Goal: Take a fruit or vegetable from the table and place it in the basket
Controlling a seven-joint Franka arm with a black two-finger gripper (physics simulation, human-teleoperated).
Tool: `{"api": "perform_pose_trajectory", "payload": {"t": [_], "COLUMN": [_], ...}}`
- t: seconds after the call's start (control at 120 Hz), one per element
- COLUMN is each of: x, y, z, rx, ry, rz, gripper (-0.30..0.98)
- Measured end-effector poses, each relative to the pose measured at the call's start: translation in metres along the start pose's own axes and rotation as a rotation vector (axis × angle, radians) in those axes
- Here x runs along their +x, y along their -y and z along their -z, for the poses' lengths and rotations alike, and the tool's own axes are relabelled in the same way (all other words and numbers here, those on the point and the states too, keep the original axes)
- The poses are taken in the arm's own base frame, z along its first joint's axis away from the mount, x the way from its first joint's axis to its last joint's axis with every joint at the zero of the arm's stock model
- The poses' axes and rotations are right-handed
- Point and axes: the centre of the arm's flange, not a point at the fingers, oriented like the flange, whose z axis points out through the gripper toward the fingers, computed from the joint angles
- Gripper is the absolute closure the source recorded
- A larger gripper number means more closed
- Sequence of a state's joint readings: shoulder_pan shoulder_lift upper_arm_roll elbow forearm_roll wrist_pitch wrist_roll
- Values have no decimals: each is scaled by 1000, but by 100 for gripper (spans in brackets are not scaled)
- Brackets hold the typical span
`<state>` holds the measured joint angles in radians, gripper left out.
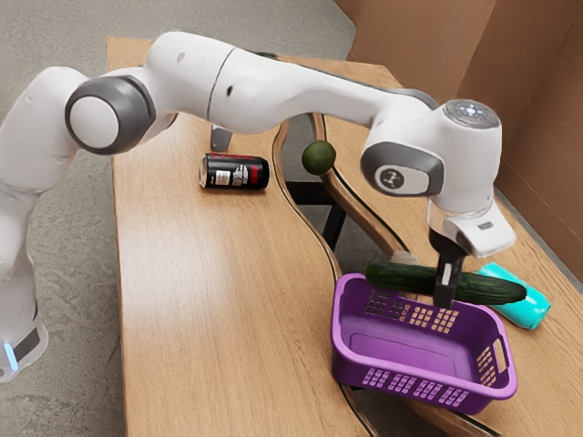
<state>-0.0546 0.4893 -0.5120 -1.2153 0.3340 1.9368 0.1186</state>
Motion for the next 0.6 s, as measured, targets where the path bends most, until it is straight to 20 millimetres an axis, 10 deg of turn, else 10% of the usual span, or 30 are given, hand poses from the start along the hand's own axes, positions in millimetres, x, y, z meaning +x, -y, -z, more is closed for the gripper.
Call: {"api": "perform_pose_trajectory", "payload": {"t": [0.308, 0.6], "x": [5, 19], "y": [14, -5], "z": [-56, -52], "rx": [-35, -28], "ry": [19, -41], "rz": [-133, -226], "gripper": [50, 54]}}
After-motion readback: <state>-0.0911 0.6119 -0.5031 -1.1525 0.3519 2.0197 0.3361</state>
